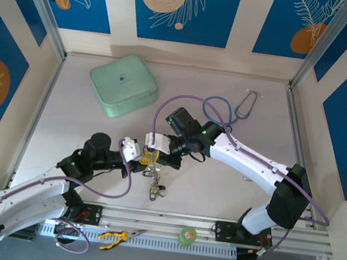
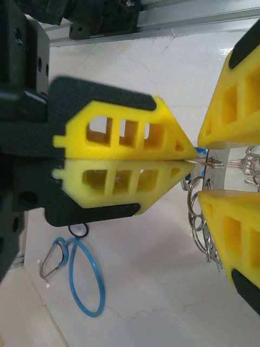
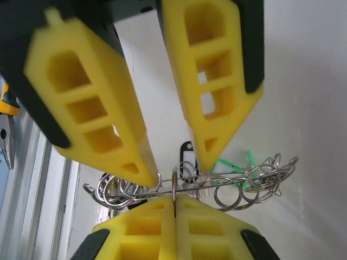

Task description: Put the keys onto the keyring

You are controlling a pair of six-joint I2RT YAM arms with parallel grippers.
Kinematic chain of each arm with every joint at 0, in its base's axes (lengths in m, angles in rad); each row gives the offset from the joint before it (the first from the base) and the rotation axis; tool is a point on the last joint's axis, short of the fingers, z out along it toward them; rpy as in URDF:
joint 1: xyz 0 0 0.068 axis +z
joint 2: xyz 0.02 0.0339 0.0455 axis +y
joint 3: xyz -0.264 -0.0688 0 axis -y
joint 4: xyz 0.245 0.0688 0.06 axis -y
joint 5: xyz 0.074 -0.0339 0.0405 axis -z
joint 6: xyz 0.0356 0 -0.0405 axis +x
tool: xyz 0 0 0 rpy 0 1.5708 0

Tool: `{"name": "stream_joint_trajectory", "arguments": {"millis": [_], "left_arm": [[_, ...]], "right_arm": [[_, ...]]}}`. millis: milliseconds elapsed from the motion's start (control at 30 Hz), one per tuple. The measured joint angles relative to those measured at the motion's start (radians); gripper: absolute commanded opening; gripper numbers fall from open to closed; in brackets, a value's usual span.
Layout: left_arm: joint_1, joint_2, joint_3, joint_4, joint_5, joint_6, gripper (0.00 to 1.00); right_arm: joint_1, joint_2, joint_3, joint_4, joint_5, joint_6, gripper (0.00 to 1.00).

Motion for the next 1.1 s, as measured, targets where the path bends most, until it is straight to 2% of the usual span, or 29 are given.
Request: {"name": "stream_joint_trajectory", "arguments": {"millis": [467,1000,1100], "left_arm": [[0.011,0.044,-0.004,-0.019,0.02,-0.06,0.26],[0.013,0.068,-0.054,0.134,0.062,-0.106,0.08],[0.013,0.077,-0.056,0.151,0.065,-0.109,0.0]], "right_arm": [[-0.023,-0.034,-0.085,0.066,-0.046,0.0,0.0],[-0.026,-0.04,-0.09,0.103,-0.093,0.01,0.0],[-0.034,-0.04,-0.09,0.105,-0.097,0.015,0.0]]}}
